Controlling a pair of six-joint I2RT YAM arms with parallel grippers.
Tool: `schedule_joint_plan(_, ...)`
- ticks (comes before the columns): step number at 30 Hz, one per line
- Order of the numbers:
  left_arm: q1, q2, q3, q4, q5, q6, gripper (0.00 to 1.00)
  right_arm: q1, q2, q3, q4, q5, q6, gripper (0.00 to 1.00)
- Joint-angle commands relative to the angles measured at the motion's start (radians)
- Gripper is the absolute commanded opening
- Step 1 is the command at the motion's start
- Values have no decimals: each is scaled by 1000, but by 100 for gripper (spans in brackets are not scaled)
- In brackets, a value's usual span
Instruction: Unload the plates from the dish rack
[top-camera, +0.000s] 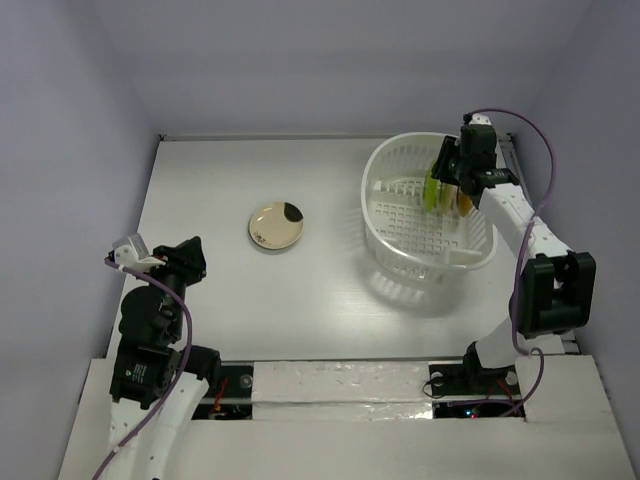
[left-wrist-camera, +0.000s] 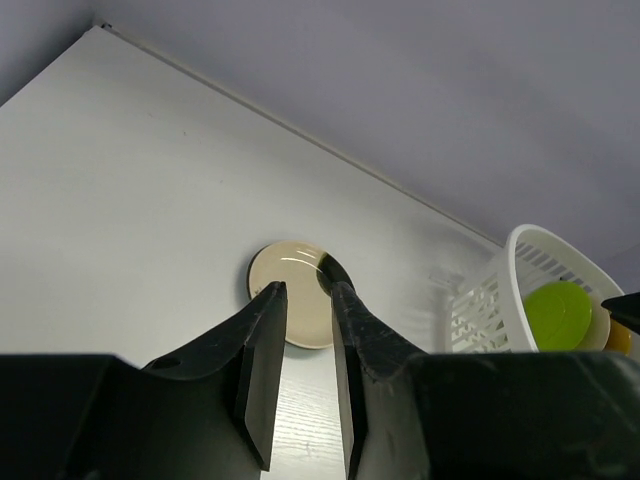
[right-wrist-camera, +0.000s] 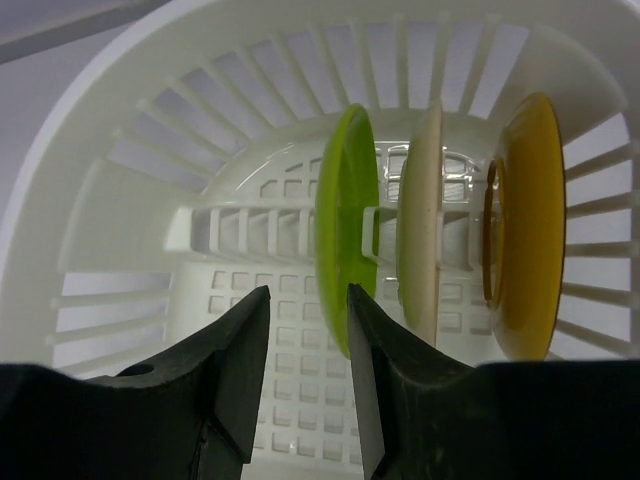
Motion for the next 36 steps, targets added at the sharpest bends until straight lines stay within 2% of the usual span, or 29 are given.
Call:
schedule_joint_plan(1, 3, 8, 2, 41, 13, 10, 22, -16, 42, 39, 23, -63, 5, 42)
schedule_joint_plan(4, 3, 8, 2, 41, 10, 10, 22, -16, 83, 61, 12, -96, 6, 41)
schedule_joint_plan(10, 3, 11, 2, 41, 9, 10, 23, -16, 125, 86, 5, -35, 6, 38)
schedule_joint_plan(13, 3, 11, 2, 41, 9, 11, 23, -16, 134, 84, 11, -41, 2, 29)
schedule_joint_plan(14, 3, 12, 4, 41, 9, 11, 23, -16, 135, 86, 11, -37, 0, 22)
schedule_joint_plan(23, 3, 14, 4, 40, 9, 10, 23, -16, 83, 133, -35, -9, -30, 3)
schedule_joint_plan(27, 3, 12, 2, 41, 10, 10, 23, -16, 33, 138, -49, -14, -35, 0)
schedule_joint_plan(36, 3, 8, 2, 38, 10, 8, 23, -16, -13, 168, -90, -12, -69, 0)
